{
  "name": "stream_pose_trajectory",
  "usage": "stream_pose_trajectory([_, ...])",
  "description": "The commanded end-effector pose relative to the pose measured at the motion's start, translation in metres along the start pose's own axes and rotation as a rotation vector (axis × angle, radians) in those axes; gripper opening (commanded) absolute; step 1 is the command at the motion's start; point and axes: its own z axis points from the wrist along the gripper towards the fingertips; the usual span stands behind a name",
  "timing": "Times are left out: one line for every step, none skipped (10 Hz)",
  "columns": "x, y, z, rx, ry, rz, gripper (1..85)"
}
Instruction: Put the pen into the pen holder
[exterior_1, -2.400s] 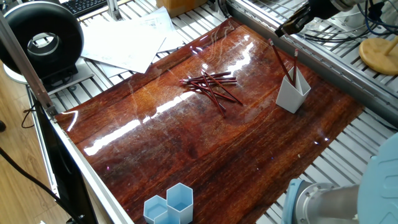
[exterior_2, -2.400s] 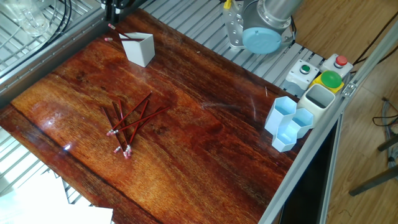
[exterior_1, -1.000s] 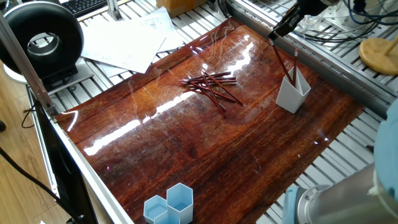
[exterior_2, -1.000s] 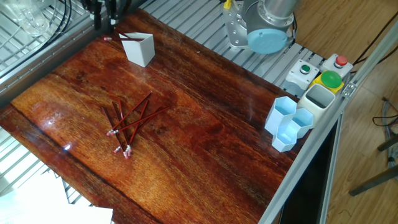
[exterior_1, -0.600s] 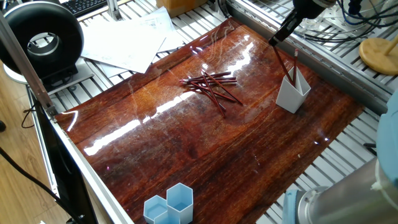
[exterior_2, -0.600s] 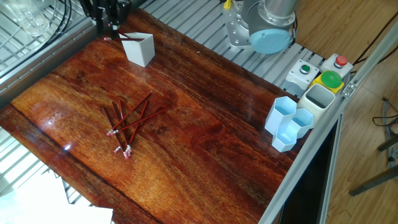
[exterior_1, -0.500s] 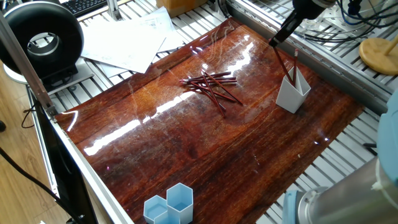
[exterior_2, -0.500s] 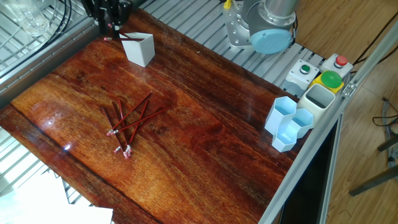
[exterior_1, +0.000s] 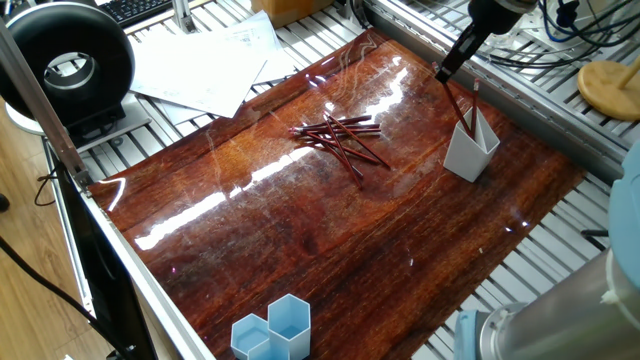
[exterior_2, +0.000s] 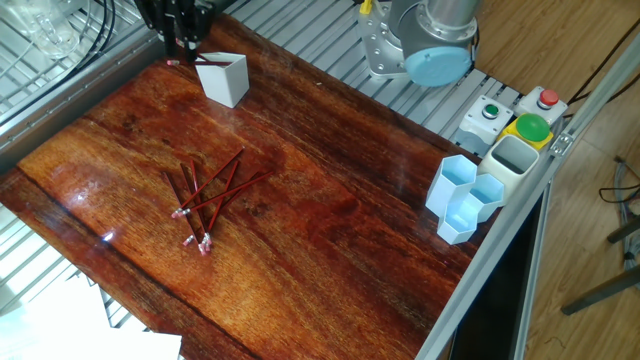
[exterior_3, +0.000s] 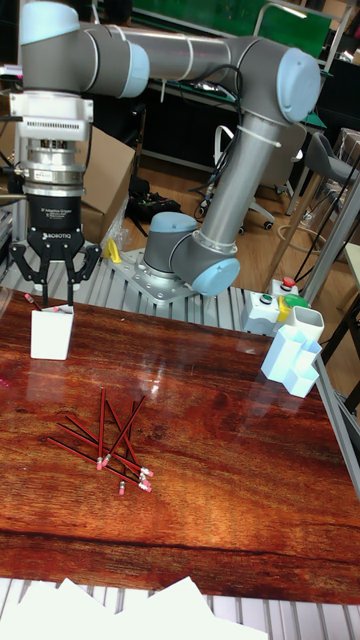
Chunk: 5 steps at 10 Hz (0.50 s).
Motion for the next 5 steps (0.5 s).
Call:
stream_pose_trajectory([-0.0055, -0.0028, 0.0006, 0.002, -0.002, 0.013, 37.0])
stream_pose_trajectory([-0.0078, -0.0028, 0.0018, 0.004, -0.003, 0.016, 36.7])
stream_pose_trajectory([-0.0098, -0.0021, 0.0029, 0.004, -0.005, 0.020, 36.3])
stream_pose_trajectory([-0.0118, -0.0014, 0.0045, 0.007, -0.006, 0.026, 36.3])
stream_pose_trajectory([-0.0129, -0.0003, 0.0057, 0.007, -0.006, 0.029, 36.0])
